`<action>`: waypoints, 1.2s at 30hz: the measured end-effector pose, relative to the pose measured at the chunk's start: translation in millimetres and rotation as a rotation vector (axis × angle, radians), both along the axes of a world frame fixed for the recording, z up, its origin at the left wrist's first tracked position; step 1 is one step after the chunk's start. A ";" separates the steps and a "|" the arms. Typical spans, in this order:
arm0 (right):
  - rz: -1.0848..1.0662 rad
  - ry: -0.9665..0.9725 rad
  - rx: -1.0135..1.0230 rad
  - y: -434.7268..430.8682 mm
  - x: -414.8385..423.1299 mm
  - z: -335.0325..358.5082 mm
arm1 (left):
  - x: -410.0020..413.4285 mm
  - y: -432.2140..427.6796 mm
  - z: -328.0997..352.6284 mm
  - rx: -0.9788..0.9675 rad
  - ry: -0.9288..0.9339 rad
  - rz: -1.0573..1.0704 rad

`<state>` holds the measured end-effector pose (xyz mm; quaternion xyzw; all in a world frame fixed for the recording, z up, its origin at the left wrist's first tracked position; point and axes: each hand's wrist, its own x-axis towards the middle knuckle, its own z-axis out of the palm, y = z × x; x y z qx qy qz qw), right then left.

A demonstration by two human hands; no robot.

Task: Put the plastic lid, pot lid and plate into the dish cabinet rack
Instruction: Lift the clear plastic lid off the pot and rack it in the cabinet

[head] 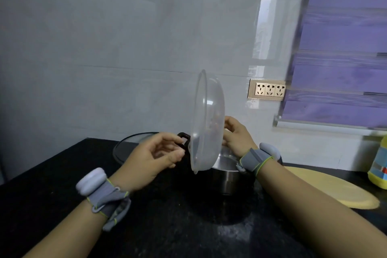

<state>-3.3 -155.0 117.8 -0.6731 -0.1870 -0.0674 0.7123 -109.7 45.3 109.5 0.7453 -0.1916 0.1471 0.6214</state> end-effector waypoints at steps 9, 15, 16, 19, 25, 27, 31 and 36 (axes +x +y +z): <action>0.146 -0.033 -0.013 57.0 -38.3 -2.7 | -60.1 55.9 -8.5 -0.048 0.132 0.185; 0.299 -0.015 -0.098 115.2 -73.7 -19.8 | -108.1 104.4 -18.3 0.081 0.152 0.323; 0.327 -0.006 -0.108 127.4 -80.9 -23.2 | -116.8 116.5 -20.1 0.098 0.154 0.354; 0.436 0.037 -0.097 168.7 -107.0 -30.6 | -147.4 151.6 -23.2 0.142 0.141 0.438; 0.581 0.038 -0.141 234.9 -155.8 -38.8 | -193.6 205.7 -36.5 0.110 0.152 0.553; 0.625 0.033 -0.164 256.9 -169.0 -41.3 | -206.2 219.0 -41.9 0.062 0.150 0.590; 0.722 0.025 -0.244 296.8 -190.2 -46.5 | -232.0 244.0 -46.1 0.040 0.143 0.686; 0.839 0.069 -0.243 335.1 -205.5 -55.9 | -264.9 266.0 -43.5 0.024 0.130 0.775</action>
